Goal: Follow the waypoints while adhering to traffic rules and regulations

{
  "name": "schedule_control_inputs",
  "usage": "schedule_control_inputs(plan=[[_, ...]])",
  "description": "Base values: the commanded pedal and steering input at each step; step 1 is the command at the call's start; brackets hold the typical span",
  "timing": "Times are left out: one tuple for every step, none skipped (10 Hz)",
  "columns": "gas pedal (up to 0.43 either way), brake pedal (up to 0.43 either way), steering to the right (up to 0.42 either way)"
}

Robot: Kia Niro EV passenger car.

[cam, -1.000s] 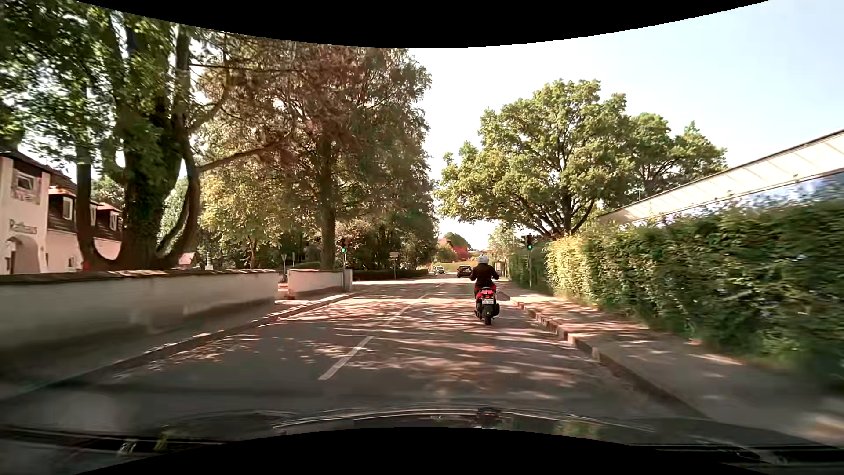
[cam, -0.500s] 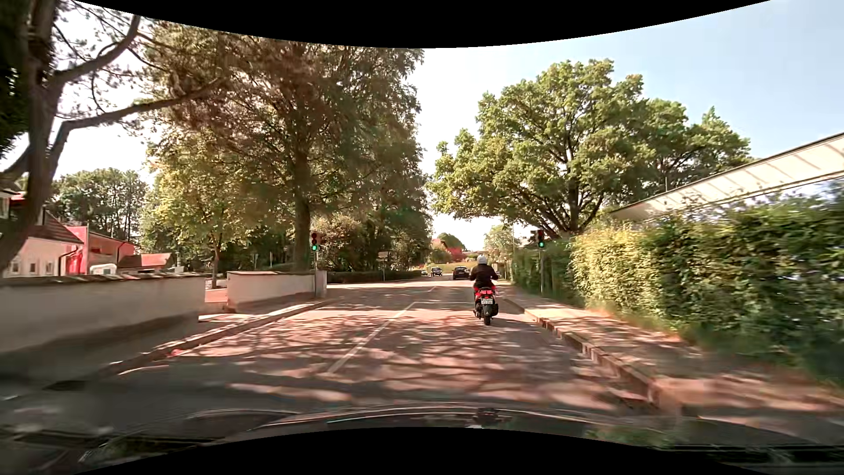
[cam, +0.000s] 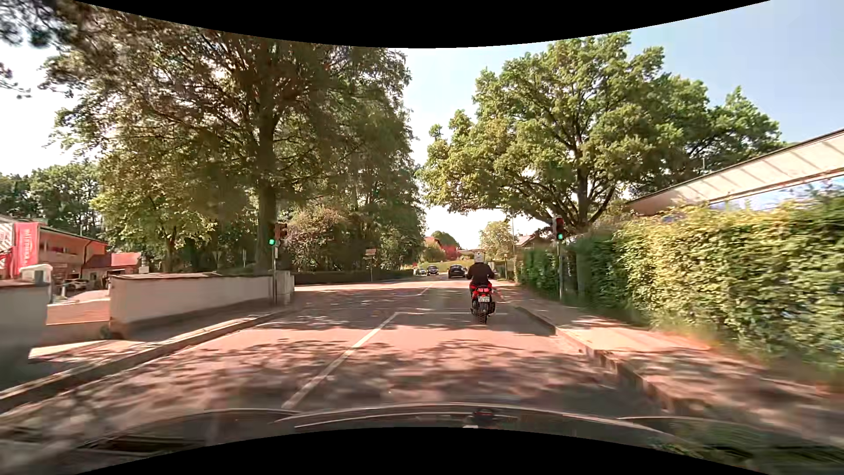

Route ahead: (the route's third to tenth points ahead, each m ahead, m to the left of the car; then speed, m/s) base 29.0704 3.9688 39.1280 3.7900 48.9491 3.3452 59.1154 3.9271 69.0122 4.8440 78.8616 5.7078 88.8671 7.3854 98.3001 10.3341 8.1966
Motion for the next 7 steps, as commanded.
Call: schedule_control_inputs(plan=[[0.177, 0.006, 0.015], [0.177, 0.006, 0.014], [0.189, 0.006, 0.014], [0.189, 0.006, 0.014], [0.189, 0.006, 0.014], [0.189, 0.006, 0.014], [0.189, 0.006, 0.014]])
